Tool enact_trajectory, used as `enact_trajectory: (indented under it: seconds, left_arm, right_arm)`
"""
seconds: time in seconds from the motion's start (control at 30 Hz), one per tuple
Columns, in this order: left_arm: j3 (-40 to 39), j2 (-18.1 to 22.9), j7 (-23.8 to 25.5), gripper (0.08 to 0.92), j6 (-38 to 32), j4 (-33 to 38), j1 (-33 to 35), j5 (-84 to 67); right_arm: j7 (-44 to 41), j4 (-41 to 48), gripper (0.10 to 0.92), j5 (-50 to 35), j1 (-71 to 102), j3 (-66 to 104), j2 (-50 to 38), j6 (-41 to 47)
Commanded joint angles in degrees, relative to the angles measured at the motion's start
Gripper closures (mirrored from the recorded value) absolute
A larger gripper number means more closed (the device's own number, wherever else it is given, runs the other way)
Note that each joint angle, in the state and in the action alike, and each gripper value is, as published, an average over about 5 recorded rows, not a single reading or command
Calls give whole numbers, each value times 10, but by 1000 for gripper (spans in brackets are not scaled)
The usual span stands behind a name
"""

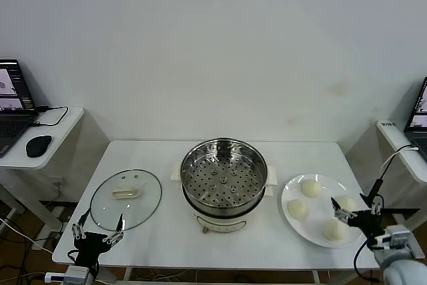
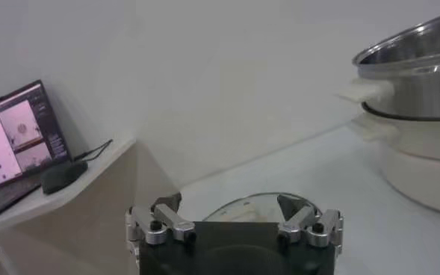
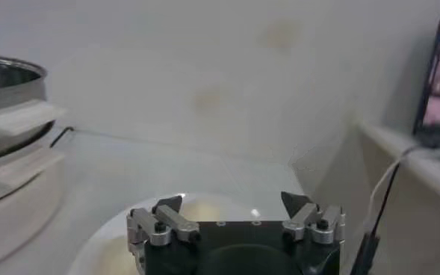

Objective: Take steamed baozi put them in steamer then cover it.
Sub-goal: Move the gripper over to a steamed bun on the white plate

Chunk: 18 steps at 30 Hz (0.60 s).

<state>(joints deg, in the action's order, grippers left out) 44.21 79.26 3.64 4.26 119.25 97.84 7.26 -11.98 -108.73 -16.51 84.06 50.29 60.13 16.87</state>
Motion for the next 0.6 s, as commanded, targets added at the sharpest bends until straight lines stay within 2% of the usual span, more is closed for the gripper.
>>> enact_trajectory:
  seconds: [0.03, 0.2, 0.37, 0.6]
  left_arm:
    - [-4, 9, -1, 177, -3, 14, 12, 13]
    - [-6, 13, 0, 177, -2, 30, 19, 21]
    - [-1, 23, -3, 177, -3, 34, 23, 27]
    - [-10, 32, 2, 177, -2, 45, 34, 35]
  right_arm:
    - [-160, 89, 202, 140, -187, -76, -217, -8]
    - [-306, 169, 203, 248, -306, -176, -284, -49]
    - [-475, 204, 202, 339, -412, -283, -322, -54]
    - [-563, 287, 203, 406, -547, -481, -310, -110]
